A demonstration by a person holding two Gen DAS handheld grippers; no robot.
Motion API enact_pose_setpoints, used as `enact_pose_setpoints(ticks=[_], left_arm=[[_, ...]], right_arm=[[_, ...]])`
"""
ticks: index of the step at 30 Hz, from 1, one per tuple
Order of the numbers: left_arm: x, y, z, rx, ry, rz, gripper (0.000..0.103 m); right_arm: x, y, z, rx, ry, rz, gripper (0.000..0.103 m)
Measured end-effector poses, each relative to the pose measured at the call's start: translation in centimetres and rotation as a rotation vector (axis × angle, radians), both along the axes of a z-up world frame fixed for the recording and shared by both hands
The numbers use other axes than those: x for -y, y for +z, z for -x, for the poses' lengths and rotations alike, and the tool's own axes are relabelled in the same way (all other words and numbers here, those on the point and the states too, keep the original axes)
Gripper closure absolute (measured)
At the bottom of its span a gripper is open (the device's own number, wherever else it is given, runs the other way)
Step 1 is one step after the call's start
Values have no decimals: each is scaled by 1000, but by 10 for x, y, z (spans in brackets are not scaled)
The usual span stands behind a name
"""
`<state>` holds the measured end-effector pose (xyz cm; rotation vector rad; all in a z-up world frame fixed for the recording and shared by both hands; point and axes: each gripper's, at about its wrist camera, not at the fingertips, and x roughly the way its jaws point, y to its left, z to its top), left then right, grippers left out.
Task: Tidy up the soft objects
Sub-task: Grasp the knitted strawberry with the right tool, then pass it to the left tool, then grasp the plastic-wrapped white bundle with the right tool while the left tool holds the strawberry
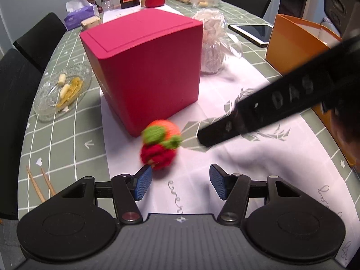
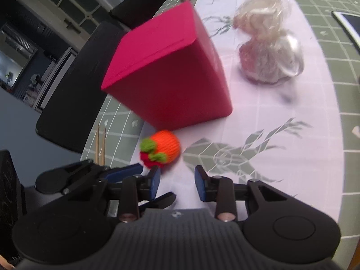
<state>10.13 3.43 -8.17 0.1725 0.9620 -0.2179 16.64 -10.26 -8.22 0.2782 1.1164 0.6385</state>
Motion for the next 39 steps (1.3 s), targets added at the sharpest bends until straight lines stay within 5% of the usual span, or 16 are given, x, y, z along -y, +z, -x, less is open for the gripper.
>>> enact_pose_setpoints(ticks=[12, 20, 25, 30, 39], left_arm=[[-11, 10, -7, 100, 89, 19, 34], [-5, -1, -9, 123, 33, -46, 33], [-5, -3, -18, 116, 50, -21, 36], [-7, -6, -22, 84, 67, 11, 52], [-11, -6, -22, 71, 82, 54, 56]], right_arm=[[48, 21, -24, 145, -259, 57, 62], [63, 11, -49, 174, -387, 55, 51], [60, 11, -58, 194, -427, 15, 31], [51, 12, -66, 218, -432, -5, 31], [38, -4, -86, 264, -400, 55, 31]])
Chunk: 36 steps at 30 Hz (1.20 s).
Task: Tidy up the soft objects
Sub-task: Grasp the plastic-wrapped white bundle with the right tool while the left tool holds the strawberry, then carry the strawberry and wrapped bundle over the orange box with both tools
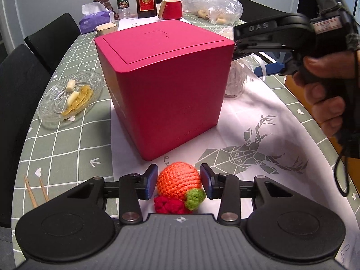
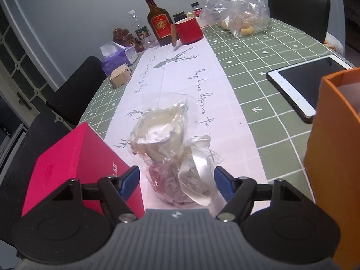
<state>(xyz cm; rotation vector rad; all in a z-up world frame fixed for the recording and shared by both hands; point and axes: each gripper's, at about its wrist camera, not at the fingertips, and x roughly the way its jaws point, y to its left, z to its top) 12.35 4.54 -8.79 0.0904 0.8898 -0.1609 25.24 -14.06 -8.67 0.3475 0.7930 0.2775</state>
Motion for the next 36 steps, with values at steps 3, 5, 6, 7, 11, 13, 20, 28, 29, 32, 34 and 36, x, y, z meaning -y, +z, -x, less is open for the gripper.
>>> enact_pose_setpoints(ticks=[3, 5, 6, 7, 11, 13, 20, 28, 29, 32, 34, 36], left_arm=[[0, 0, 0, -3, 0, 1, 56], [1, 0, 0, -6, -2, -1, 56], [2, -1, 0, -9, -4, -2, 56], [2, -2, -1, -14, -7, -2, 55], [7, -4, 1, -25, -23, -31, 55], [6, -4, 2, -27, -26, -29, 55], [5, -4, 2, -31, -31, -25, 55], [9, -3, 3, -37, -35, -40, 56], [9, -2, 3, -36, -37, -40, 56], [9, 0, 3, -32, -46, -39, 56], [9, 3, 4, -27, -54, -42, 56], [10, 5, 5, -23, -59, -43, 56]], right_arm=[[-5, -1, -1, 31, 5, 33, 32], [-7, -2, -4, 40, 8, 41, 32], [-9, -3, -5, 41, 8, 47, 32], [-9, -4, -6, 43, 6, 51, 32], [-11, -9, -9, 39, -9, 48, 32], [-12, -8, -10, 54, -18, 53, 32], [-9, -1, -8, 61, -7, 57, 71], [0, 6, -1, 58, 16, 21, 90], [2, 8, 0, 54, 16, 17, 90], [6, 16, 5, 70, 26, 10, 93], [10, 23, 10, 89, 28, 11, 93], [15, 31, 15, 102, 27, 5, 93]])
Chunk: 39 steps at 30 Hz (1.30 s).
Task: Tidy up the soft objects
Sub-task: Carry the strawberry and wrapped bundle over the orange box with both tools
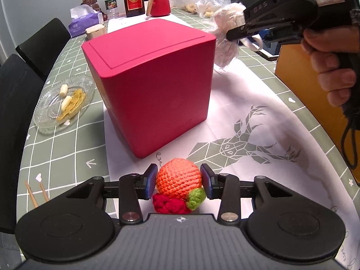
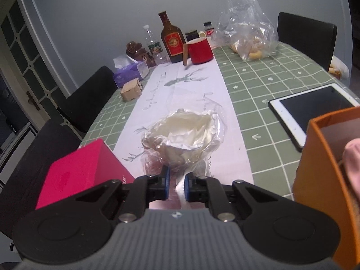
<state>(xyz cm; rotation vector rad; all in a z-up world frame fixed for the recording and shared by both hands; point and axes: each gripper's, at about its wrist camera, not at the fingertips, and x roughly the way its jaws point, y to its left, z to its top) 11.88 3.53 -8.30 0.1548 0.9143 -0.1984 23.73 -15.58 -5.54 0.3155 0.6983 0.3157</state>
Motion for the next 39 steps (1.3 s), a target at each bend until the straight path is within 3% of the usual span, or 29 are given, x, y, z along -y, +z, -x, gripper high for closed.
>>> enact_pose_setpoints(ticks=[7, 15, 20, 28, 34, 39], left_arm=[[8, 12, 9, 26, -17, -12, 56], [27, 34, 23, 68, -51, 3, 56], [50, 53, 25, 108, -81, 7, 56], [114, 86, 25, 180, -201, 54, 56], [178, 109, 21, 226, -284, 109, 56], [225, 109, 23, 230, -347, 127, 56]], right_arm=[[14, 36, 27, 81, -6, 45, 93], [52, 85, 66, 169, -11, -12, 93], [82, 104, 93, 201, -8, 19, 93], [149, 115, 128, 218, -60, 80, 93], [201, 104, 143, 177, -80, 150, 93], [236, 93, 147, 142, -90, 159, 93]])
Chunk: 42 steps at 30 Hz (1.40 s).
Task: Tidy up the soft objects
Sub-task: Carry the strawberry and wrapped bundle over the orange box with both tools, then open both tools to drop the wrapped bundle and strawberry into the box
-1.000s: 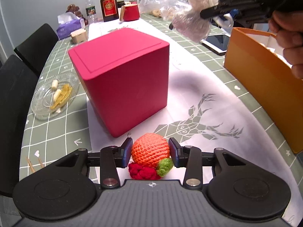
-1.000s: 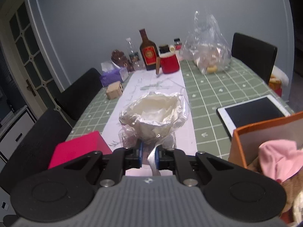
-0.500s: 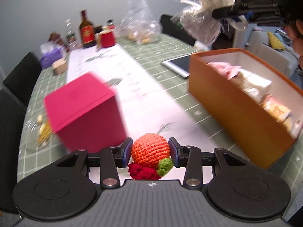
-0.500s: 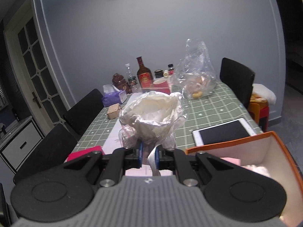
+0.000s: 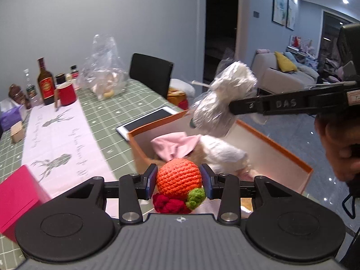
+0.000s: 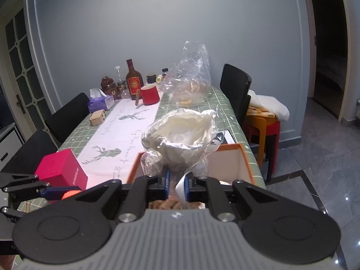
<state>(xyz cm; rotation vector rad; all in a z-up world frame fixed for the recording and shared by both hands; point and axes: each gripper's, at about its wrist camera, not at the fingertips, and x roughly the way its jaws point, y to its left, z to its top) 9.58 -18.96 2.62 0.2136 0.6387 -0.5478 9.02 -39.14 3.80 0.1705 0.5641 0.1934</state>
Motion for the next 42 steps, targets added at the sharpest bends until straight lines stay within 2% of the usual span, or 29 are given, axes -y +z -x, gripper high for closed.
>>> enact_pose_setpoints(ticks=[5, 11, 13, 16, 20, 22, 26, 29, 35, 36, 37, 41, 42], left_arm=[[34, -10, -3, -7, -26, -39, 56], [57, -20, -2, -21, -54, -65, 56], [62, -25, -3, -32, -59, -74, 56], [65, -33, -6, -56, -51, -87, 56], [63, -42, -8, -82, -41, -92, 56], [64, -45, -8, -91, -42, -96, 56], [66, -51, -7, -103, -47, -102, 56], [67, -53, -6, -108, -54, -107, 56], [66, -61, -9, -145, -47, -95, 56], [67, -62, -9, -146, -47, -96, 56], [67, -63, -9, -145, -48, -98, 56], [66, -65, -11, -152, -42, -98, 55], [65, -65, -12, -155, -38, -96, 55]], right_arm=[[16, -4, -2, -21, -3, 3, 93], [25, 2, 4, 12, 4, -5, 93], [25, 2, 6, 29, 9, 35, 93], [15, -2, 5, 54, 39, 180, 93], [5, -16, 2, 10, 131, 345, 93], [-1, -20, 2, 37, 138, 424, 93], [-21, -32, 2, 133, 197, 655, 93], [-33, -50, -13, 123, 192, 804, 93], [-45, -73, -38, 148, 169, 915, 85], [-46, -74, -42, 139, 176, 900, 83], [-45, -72, -46, 124, 189, 843, 73], [-30, -51, -54, 76, 240, 468, 50], [-26, -47, -55, 73, 231, 406, 49]])
